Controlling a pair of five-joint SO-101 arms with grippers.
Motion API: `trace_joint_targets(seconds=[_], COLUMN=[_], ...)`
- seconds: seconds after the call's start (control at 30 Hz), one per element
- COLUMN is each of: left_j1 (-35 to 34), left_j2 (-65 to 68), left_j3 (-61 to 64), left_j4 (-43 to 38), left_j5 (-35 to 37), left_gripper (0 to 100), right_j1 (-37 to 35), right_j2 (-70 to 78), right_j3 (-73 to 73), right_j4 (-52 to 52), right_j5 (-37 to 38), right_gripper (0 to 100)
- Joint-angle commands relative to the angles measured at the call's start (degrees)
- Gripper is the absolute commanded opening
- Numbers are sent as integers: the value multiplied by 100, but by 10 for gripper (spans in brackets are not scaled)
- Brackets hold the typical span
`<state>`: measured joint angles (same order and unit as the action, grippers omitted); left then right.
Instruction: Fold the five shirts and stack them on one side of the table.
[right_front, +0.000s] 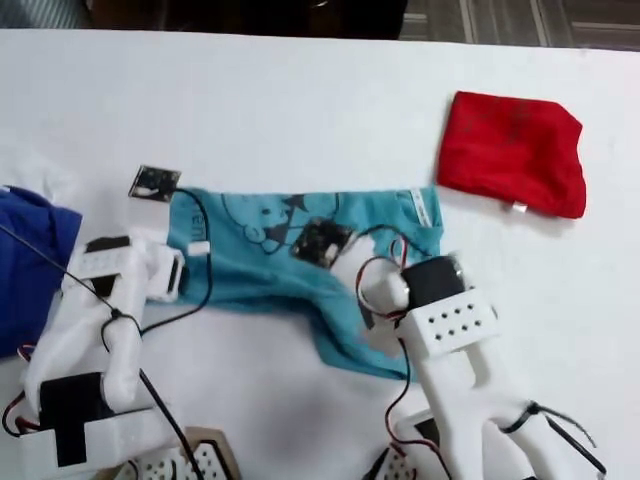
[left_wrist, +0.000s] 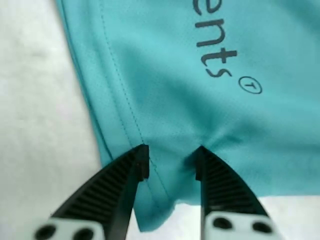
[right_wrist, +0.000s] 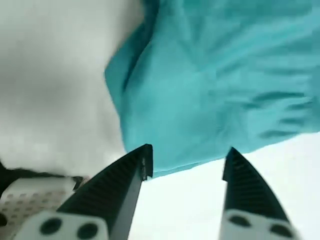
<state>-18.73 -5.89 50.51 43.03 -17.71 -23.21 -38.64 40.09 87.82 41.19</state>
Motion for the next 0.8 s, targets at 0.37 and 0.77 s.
trace_joint_targets(seconds=[0.37, 0.77], left_j1=[70, 70], left_j2=[9, 18], left_j3=[-4, -4], left_j4=[-202, -202], left_j5=[18, 18], left_gripper=[172, 172], right_j1=[4, 4], right_j2=[-119, -180], right_j3=[2690, 2831], right_j4=[-2765, -2607], right_j5=[-659, -62], right_gripper=[25, 28])
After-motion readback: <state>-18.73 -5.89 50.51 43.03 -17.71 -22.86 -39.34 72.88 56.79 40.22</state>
